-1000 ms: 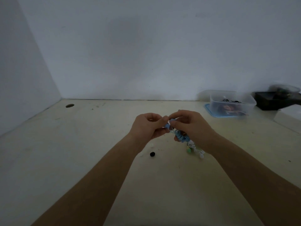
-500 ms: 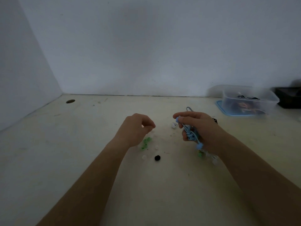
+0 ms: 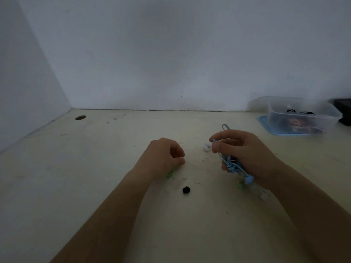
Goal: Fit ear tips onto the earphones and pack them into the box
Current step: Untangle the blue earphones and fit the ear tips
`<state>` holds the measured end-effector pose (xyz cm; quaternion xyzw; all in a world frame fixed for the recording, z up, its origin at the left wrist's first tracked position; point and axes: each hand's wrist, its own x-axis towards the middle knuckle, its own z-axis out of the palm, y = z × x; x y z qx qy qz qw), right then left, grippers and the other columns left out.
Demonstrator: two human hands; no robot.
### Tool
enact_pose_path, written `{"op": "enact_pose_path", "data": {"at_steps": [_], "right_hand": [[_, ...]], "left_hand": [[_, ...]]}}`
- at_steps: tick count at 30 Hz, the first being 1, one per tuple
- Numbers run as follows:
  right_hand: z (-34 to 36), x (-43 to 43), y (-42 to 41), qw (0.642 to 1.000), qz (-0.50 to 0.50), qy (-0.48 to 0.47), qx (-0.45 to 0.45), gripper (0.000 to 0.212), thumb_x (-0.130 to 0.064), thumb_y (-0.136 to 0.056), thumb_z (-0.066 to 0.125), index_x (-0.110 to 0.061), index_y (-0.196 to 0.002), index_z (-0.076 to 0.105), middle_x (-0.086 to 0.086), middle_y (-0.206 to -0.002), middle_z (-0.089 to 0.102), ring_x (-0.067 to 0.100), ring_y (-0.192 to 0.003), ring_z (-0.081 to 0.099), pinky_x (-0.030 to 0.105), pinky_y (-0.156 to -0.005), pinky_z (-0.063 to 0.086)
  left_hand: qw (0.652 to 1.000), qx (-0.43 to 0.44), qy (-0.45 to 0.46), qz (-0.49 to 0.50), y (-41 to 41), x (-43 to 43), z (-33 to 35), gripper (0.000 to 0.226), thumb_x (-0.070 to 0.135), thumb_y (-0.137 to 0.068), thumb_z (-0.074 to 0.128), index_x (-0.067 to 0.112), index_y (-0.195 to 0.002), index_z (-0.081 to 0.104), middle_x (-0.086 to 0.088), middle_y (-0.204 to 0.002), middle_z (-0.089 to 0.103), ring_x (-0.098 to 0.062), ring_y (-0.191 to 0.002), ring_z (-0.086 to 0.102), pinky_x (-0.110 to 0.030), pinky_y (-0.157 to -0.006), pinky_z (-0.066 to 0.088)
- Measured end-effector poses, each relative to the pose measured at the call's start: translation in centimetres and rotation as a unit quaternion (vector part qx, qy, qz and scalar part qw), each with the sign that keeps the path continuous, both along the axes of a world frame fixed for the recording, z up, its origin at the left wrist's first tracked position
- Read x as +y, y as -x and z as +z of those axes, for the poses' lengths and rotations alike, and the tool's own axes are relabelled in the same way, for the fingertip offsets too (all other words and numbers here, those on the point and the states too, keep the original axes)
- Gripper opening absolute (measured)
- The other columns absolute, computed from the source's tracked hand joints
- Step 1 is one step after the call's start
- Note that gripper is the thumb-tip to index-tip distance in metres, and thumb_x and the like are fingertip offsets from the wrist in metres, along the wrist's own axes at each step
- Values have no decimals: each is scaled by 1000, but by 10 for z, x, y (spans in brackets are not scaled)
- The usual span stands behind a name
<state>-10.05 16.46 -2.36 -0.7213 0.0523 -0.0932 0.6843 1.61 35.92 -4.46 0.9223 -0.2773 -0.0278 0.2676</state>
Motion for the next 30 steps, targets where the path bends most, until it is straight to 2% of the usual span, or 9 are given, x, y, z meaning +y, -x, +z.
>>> {"op": "enact_pose_path", "data": {"at_steps": [3, 6, 9, 13, 16, 20, 25, 27, 30], "right_hand": [[-1, 1, 0, 999, 0, 29, -16, 13, -11, -89, 68, -11, -99, 76, 3, -79, 74, 20, -51, 61, 25, -51, 53], [-3, 4, 1, 997, -1, 71, -29, 17, -13, -93, 63, -14, -103, 76, -7, -74, 71, 10, -54, 64, 20, -52, 53], [-5, 7, 2, 994, -2, 103, -31, 19, -15, -95, 60, -17, -105, 76, 0, -85, 70, 8, -59, 66, 20, -55, 54], [-9, 8, 1, 993, 2, 119, -24, 14, -17, -91, 69, -21, -102, 78, 2, -94, 76, 8, -80, 72, 28, -63, 60], [-13, 9, 0, 987, -19, 157, -22, 11, -25, -84, 76, -24, -96, 78, -4, -88, 77, 9, -83, 72, 28, -73, 61], [-15, 12, -2, 983, -16, 179, -49, 6, -24, -84, 76, -22, -90, 78, -8, -79, 77, 5, -78, 72, 19, -75, 57], [-14, 12, -1, 985, -14, 156, -74, 12, -17, -88, 71, -17, -99, 78, -5, -78, 76, 4, -78, 71, 13, -70, 53], [-12, 12, 0, 989, -14, 124, -80, 14, -19, -84, 73, -15, -97, 77, -2, -79, 77, 6, -75, 72, 16, -67, 55], [-10, 12, 1, 994, -18, 72, -86, 29, -30, -72, 75, -11, -94, 75, 2, -79, 77, 11, -72, 72, 20, -64, 56]], "left_hand": [[1000, 1, 5, 8, 0, 0, 1, 10, 24, -85, 75, 30, -92, 73, 18, -83, 63, 6, -74, 56, -5, -62, 36], [1000, 13, 21, 13, 1, 1, 1, 12, 20, -85, 75, 31, -90, 72, 15, -84, 65, 2, -78, 60, -6, -64, 38], [998, 17, 49, 24, 1, 2, 2, 14, 19, -85, 74, 32, -87, 69, 16, -82, 67, 1, -77, 62, -9, -62, 42], [995, -8, 92, 31, 4, 4, 8, 14, 17, -87, 71, 28, -91, 64, 13, -84, 67, 1, -76, 62, -10, -62, 41], [989, -15, 144, 32, 7, 2, 11, 14, 11, -87, 69, 24, -90, 63, 7, -83, 69, -4, -70, 68, -17, -66, 51], [958, 74, 278, 4, 19, -1, 15, 12, 4, -87, 70, 12, -93, 65, -6, -85, 72, -14, -71, 74, -27, -72, 60], [901, 240, 361, -26, 31, -4, 17, 17, 8, -82, 74, 10, -99, 72, -8, -93, 76, -20, -85, 74, -25, -79, 58], [864, 307, 398, -28, 33, -6, 18, 23, 15, -74, 76, 11, -97, 72, -9, -92, 76, -18, -83, 73, -24, -76, 56], [836, 353, 420, -21, 36, -8, 18, 23, 20, -68, 74, 13, -91, 73, -6, -84, 75, -13, -72, 69, -24, -67, 55]]}}
